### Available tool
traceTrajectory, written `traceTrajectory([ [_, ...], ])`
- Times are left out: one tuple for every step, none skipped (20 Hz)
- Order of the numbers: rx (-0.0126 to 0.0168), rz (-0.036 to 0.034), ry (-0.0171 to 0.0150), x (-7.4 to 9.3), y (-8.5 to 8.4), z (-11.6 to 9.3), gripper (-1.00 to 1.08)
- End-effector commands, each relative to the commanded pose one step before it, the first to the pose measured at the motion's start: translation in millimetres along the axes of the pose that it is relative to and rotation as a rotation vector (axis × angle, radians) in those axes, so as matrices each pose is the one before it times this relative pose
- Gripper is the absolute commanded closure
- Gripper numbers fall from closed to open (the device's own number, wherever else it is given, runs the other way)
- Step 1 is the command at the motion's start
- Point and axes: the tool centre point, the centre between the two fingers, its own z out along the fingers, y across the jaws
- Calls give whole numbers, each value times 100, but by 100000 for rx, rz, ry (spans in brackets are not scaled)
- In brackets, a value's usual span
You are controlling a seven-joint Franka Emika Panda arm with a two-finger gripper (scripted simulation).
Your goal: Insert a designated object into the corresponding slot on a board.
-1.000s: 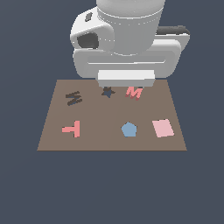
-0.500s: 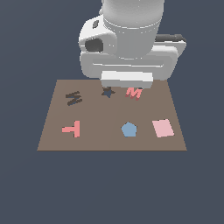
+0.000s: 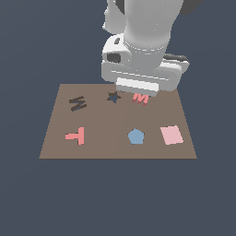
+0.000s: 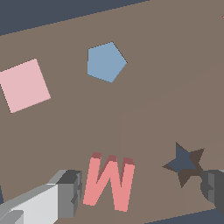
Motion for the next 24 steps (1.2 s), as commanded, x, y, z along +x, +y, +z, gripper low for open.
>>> traceTrajectory([
  [-426,4318,-166,-1161,-488,1456,-92],
  [-148,1522,-63,-395,-176,516,-92],
  [-138,1422,-60,-366,-165,483,-92],
  [-128,1321,-56,-340,-156,451,-92],
  [-119,1223,-52,-312,-146,418,-92],
  [-108,1122,-49,-286,-137,385,-92],
  [-98,1025,-46,-259,-127,352,-92],
  [-88,926,-43,-232,-117,320,-92],
  [-77,827,-39,-206,-108,287,-92],
  [-66,727,-36,-181,-99,254,-92],
  [-56,633,-33,-154,-87,221,-92],
  [-46,532,-29,-130,-78,188,-92],
  [-37,440,-25,-104,-63,155,-92],
  [-28,337,-20,-82,-53,120,-92],
  [-19,238,-15,-58,-40,86,-92],
  [-12,154,-10,-31,-18,52,-92],
  [0,0,0,-25,-30,15,-92],
  [-17,-345,-71,36,44,-66,-92],
  [0,0,0,-2,-5,35,-92],
  [0,0,0,-5,-14,105,-92],
  [11,68,4,11,9,170,-92],
  [0,0,0,-13,-31,245,-92],
  [15,96,6,9,6,309,-92],
  [10,68,4,-5,-12,364,-92],
])
